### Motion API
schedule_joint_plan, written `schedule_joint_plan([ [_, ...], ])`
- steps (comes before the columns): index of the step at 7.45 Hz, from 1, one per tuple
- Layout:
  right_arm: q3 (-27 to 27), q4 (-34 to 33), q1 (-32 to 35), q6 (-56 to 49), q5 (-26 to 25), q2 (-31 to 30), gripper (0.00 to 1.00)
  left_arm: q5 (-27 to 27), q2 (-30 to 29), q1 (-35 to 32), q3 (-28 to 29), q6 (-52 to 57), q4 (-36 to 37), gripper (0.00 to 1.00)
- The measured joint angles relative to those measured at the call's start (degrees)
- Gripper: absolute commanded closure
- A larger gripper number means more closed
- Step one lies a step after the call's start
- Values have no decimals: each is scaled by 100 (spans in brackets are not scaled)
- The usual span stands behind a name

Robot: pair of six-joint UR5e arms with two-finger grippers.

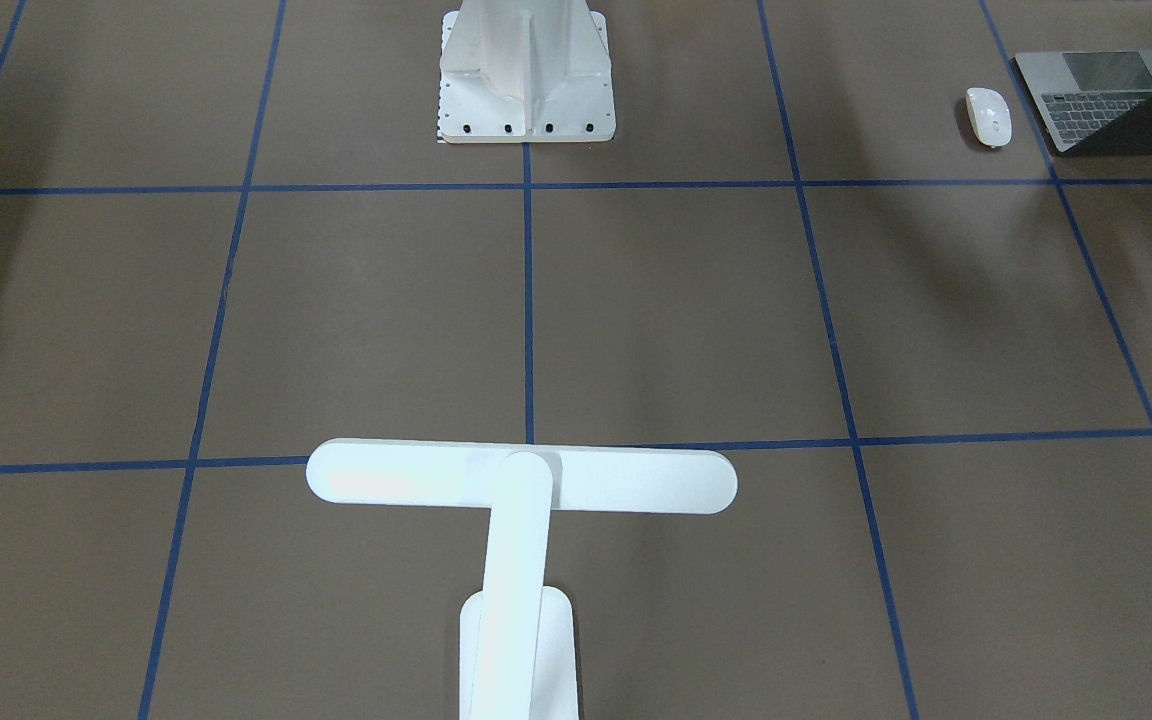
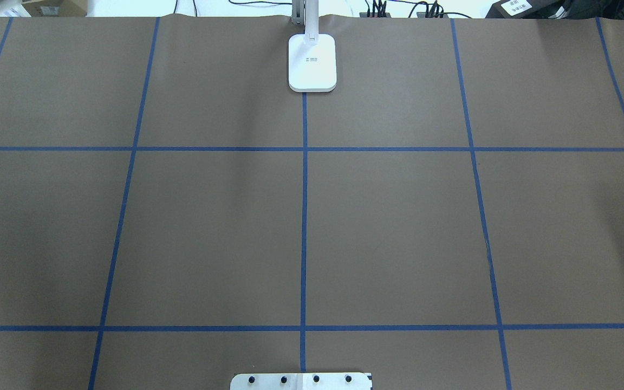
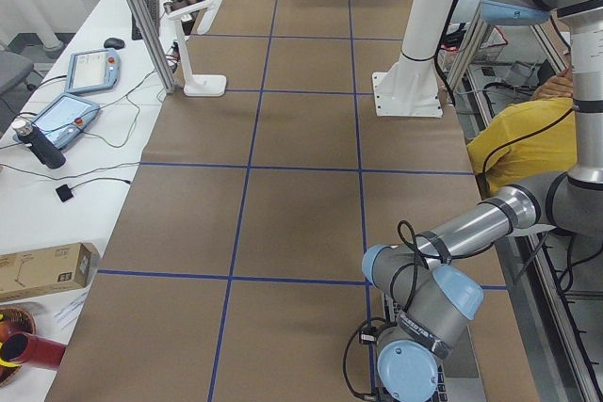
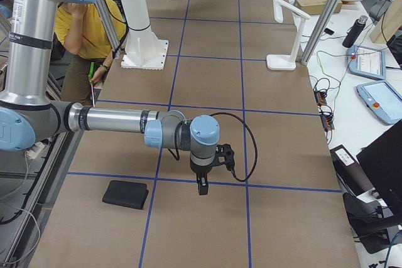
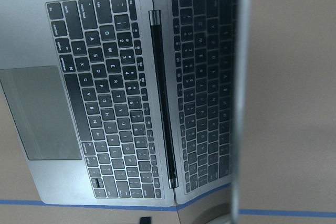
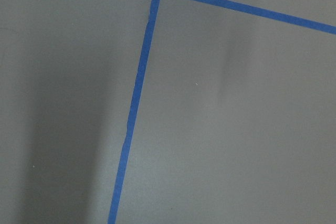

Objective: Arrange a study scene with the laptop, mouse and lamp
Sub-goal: 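Grasp the silver laptop by its hinge edge with the left gripper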

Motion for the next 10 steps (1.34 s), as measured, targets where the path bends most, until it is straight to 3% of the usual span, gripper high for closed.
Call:
schedule_joint_plan([
  [4, 2, 0, 0, 8, 4, 2, 0, -22, -209, 3, -505, -40, 379, 100],
  [7, -2, 0, 0, 14, 4, 12, 0, -346, -815, 14, -1103, -101, 1203, 100],
  [10, -12, 0, 0, 17, 4, 13, 0, -515, -1738, 178, -1384, -922, 1291, 100],
])
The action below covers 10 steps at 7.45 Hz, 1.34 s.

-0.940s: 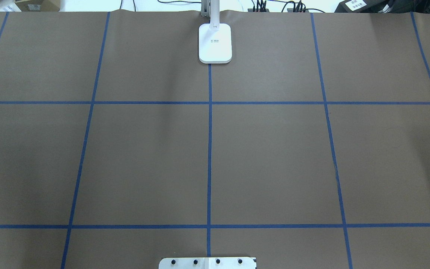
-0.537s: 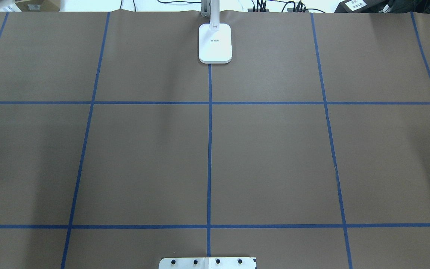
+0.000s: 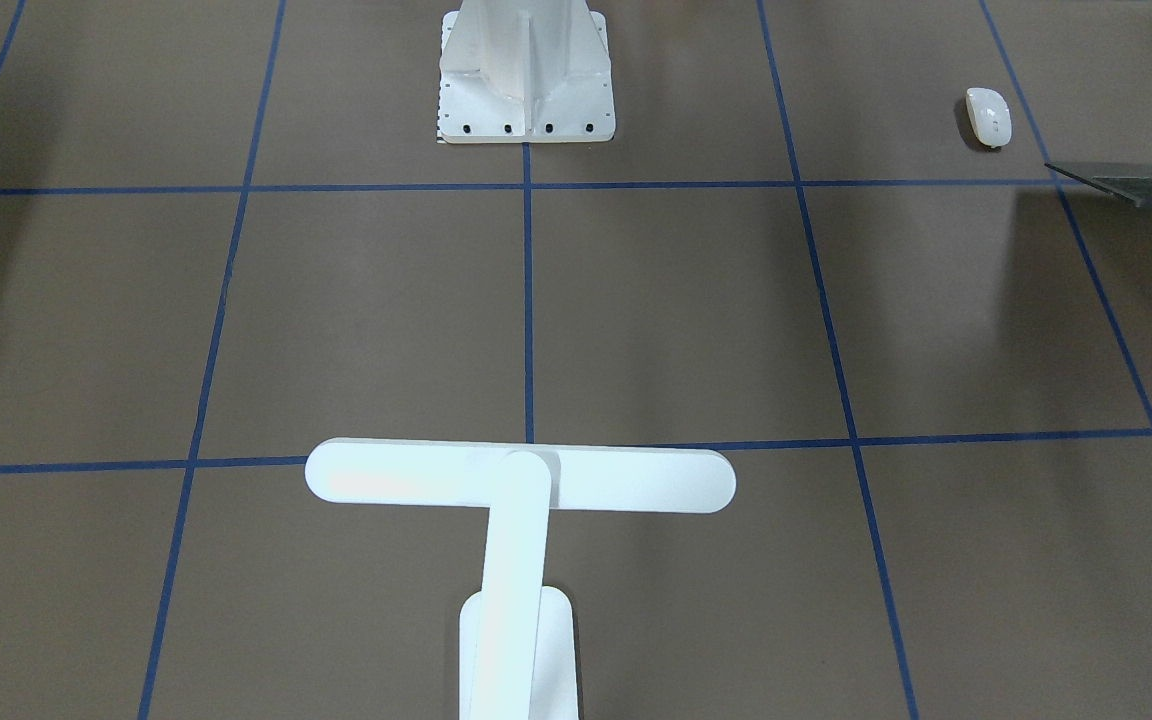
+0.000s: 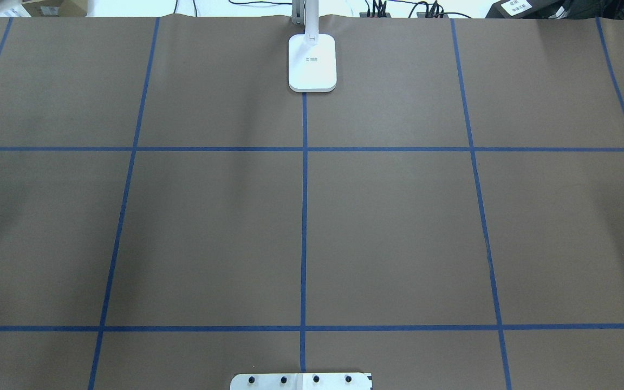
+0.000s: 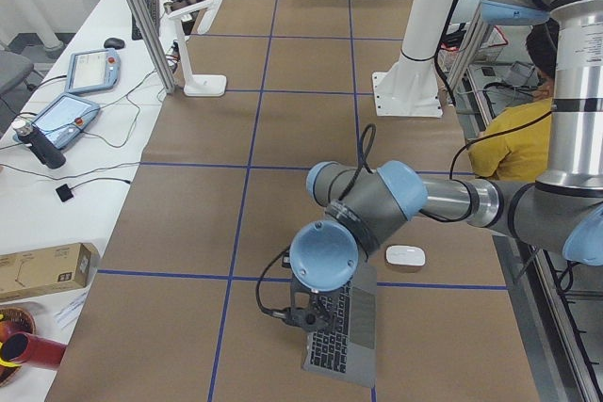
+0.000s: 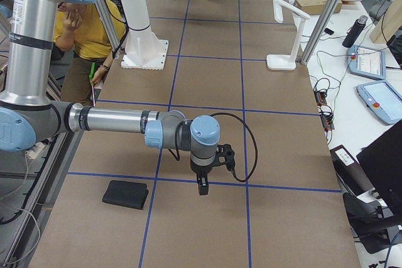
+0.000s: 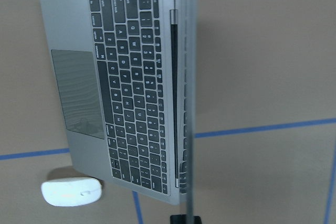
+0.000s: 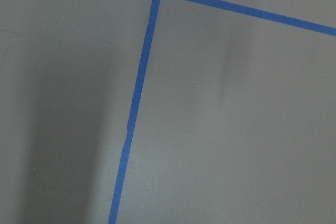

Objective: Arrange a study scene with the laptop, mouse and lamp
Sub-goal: 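Grasp the silver laptop by its hinge edge with the left gripper, then carry the open laptop with the left gripper toward the white lamp base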

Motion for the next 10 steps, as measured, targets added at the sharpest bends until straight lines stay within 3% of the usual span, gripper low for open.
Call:
schedule_joint_plan([
  [4, -5, 0, 0, 0, 0, 1, 0, -523, -1418, 1042, -197, -1573, -28, 100],
  [7, -19, 0, 0, 0, 4, -3, 0, -909, -2345, 1903, -218, -3338, -328, 100],
  [10, -21, 0, 0, 0, 8, -4, 0, -1076, -2665, 2909, -299, -6328, -2150, 100],
])
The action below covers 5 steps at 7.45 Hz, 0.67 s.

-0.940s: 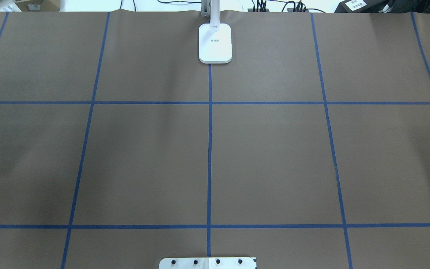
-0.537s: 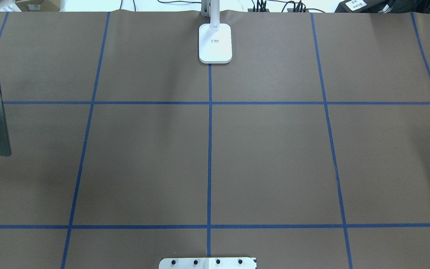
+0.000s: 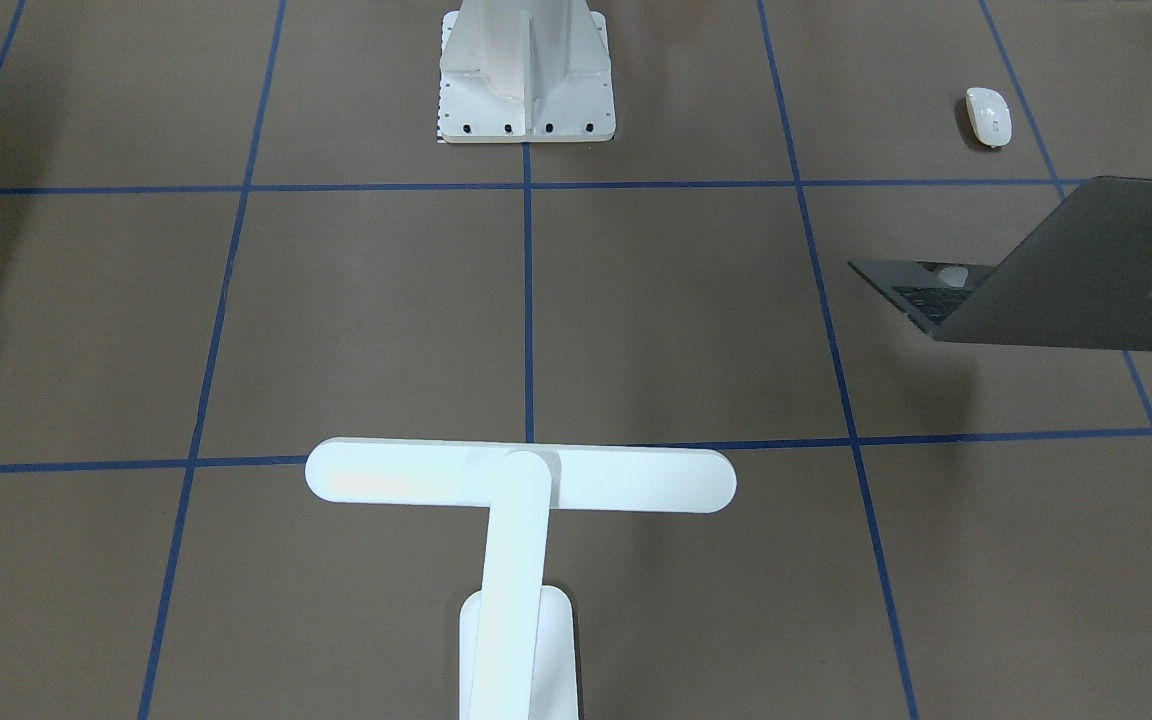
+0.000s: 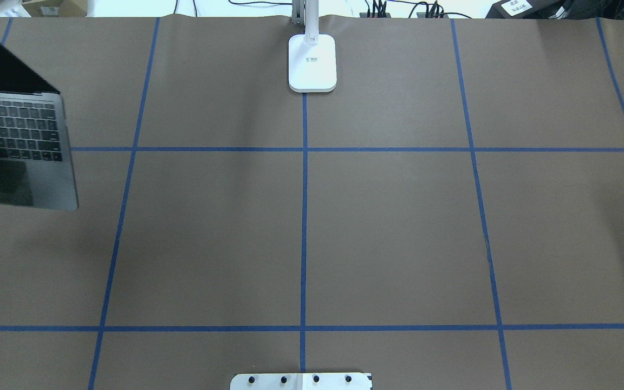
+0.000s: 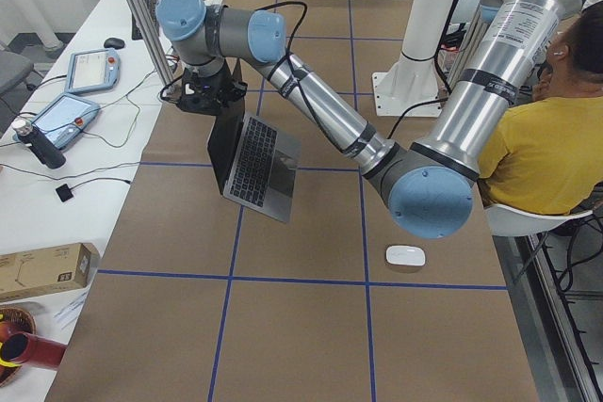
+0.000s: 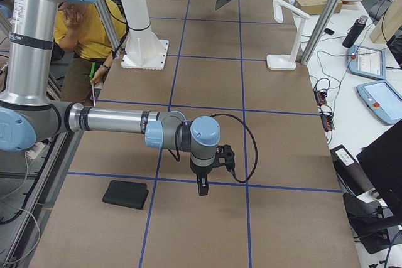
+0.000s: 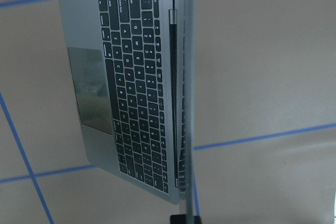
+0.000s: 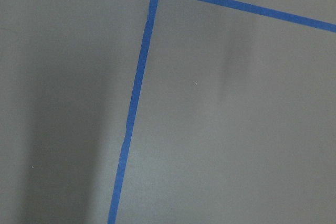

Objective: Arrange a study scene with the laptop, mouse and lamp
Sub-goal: 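Carry the open laptop with the left gripper toward the white lamp base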

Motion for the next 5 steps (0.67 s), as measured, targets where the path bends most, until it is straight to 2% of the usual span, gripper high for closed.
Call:
schedule_joint_plan([
  [2, 0, 0, 0, 0, 1, 0, 0, 107, -170, 718, 8, -1758, -1171, 100],
  [5, -2, 0, 0, 0, 1, 0, 0, 903, -815, 1982, 201, -2844, -1543, 100],
])
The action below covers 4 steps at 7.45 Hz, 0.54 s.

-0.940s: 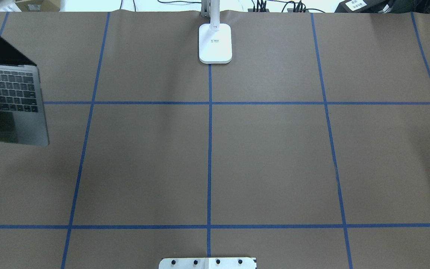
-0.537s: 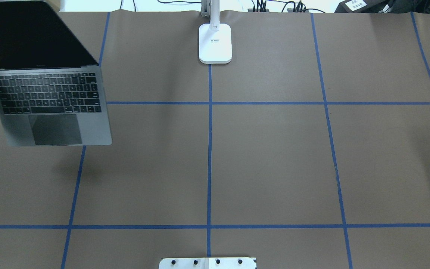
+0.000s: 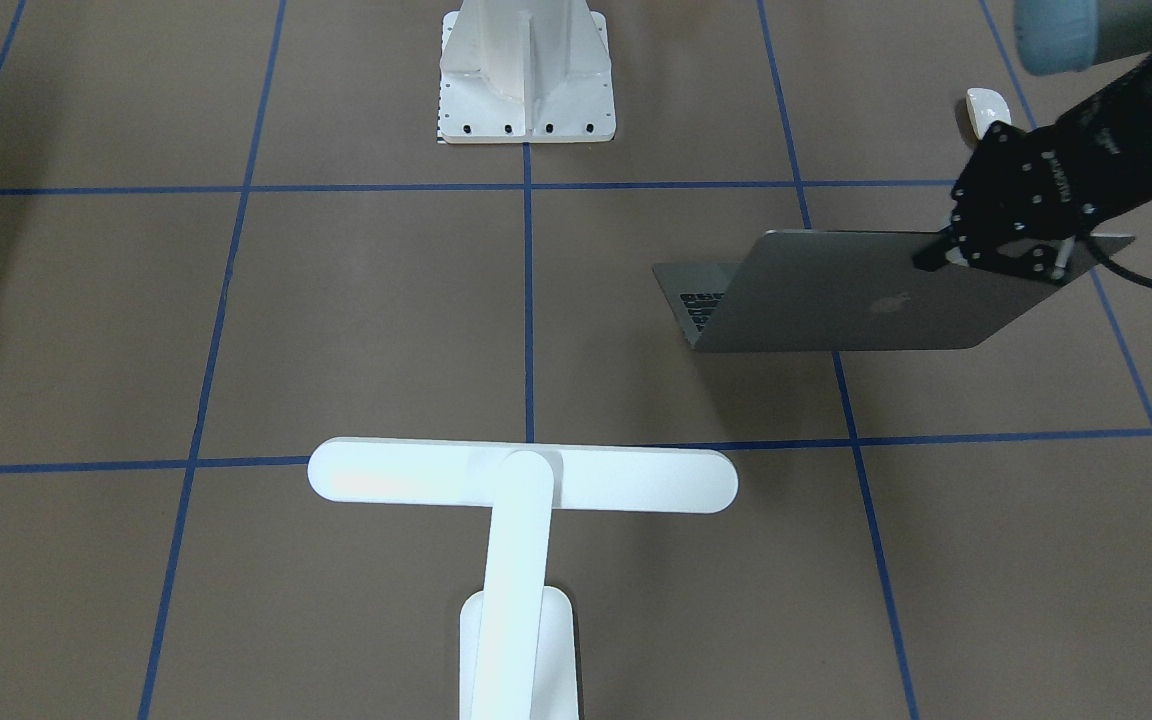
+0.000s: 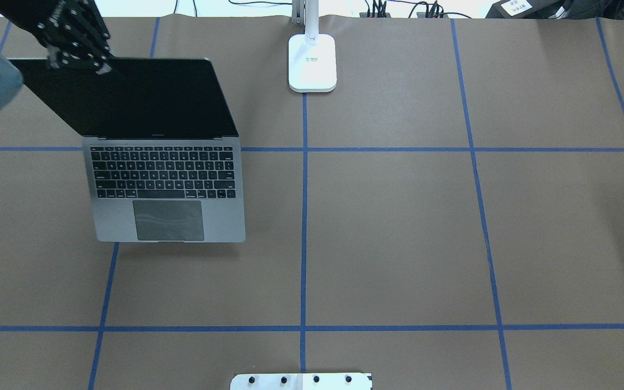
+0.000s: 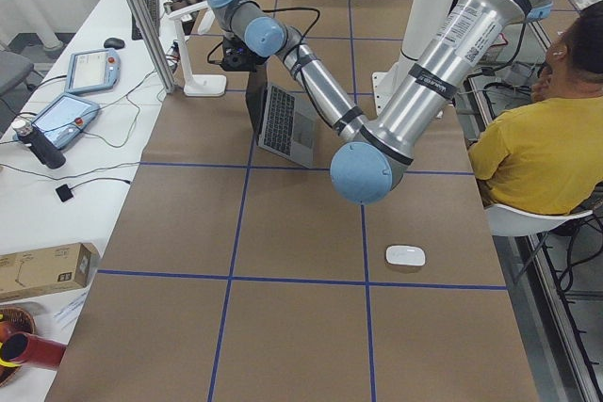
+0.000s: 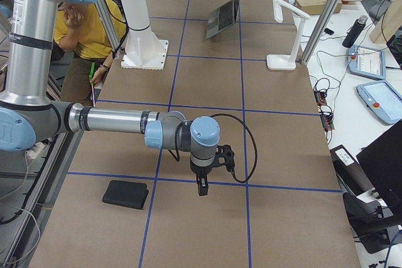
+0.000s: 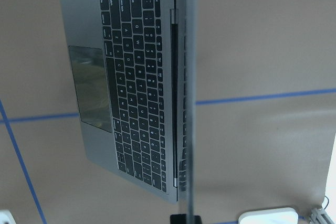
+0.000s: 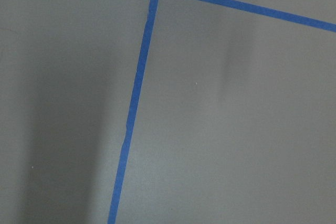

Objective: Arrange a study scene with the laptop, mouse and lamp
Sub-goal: 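Carry the open laptop with the left gripper toward the white lamp base, then lower the laptop flat in front of the lamp base and open the left gripper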

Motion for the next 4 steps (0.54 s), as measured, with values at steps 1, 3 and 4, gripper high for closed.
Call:
schedule_joint_plan([
  [1, -3, 0, 0, 0, 0, 0, 0, 128, -232, 294, 185, -121, -27, 100],
  [3, -6, 0, 0, 0, 0, 3, 0, 366, -637, 600, 692, -637, -388, 100],
  [4, -7, 0, 0, 0, 2, 2, 0, 491, -806, 687, 1045, -988, -759, 100],
])
